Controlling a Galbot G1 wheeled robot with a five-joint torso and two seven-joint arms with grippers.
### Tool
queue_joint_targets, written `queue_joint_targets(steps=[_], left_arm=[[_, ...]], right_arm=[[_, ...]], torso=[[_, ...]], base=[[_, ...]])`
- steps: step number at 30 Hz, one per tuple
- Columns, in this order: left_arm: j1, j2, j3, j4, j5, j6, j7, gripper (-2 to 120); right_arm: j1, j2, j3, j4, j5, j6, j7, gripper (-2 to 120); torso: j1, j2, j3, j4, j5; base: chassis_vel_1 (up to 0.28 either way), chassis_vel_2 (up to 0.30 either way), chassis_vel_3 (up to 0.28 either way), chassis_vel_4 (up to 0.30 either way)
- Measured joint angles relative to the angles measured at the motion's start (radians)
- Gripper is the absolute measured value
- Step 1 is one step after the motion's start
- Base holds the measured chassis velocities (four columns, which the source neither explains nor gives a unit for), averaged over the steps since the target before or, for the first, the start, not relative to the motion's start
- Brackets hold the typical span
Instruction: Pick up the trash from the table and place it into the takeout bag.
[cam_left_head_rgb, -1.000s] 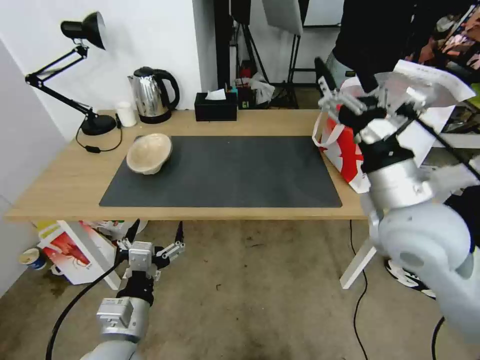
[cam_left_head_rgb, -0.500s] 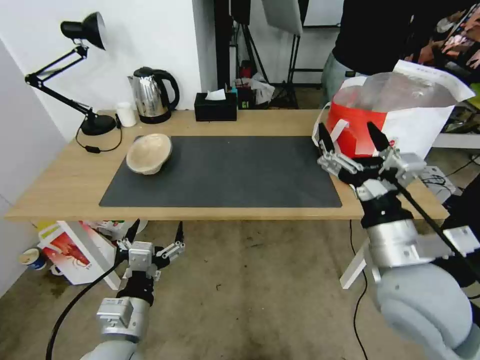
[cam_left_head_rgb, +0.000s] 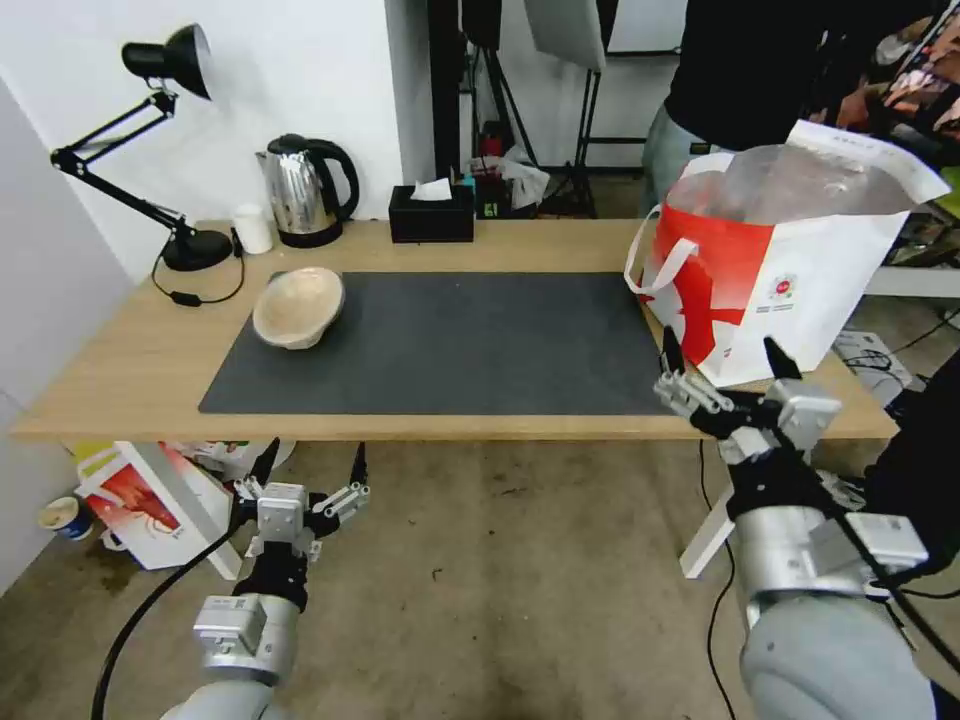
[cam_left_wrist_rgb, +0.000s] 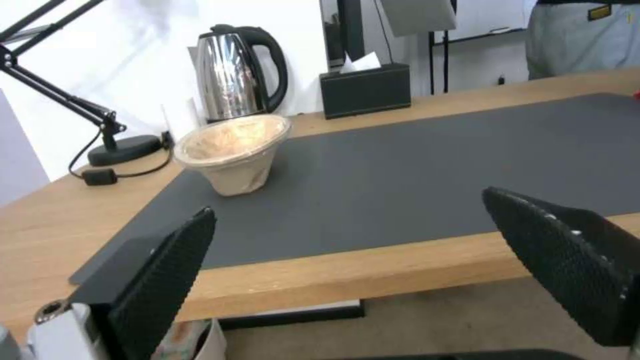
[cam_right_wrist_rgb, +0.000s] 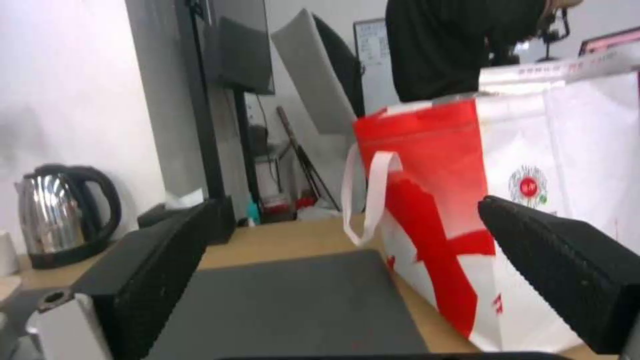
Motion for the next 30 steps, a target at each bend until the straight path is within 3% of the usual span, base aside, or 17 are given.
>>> queue_joint_targets(steps=[15,30], left_arm=[[0.0,0.0,0.0,0.0,0.0,0.0,0.0,100],[0.0,0.0,0.0,0.0,0.0,0.0,0.0,100]], right_arm=[[-0.026,0.044,-0.059,-0.017,-0.109,0.051,0.011,100],[-0.011,0.06,-0.09,-0.116,-0.153,0.133,-0.043,100]], torso=[[0.0,0.0,0.0,0.0,0.0],[0.0,0.0,0.0,0.0,0.0]], base=[[0.0,0.0,0.0,0.0],[0.0,0.0,0.0,0.0]])
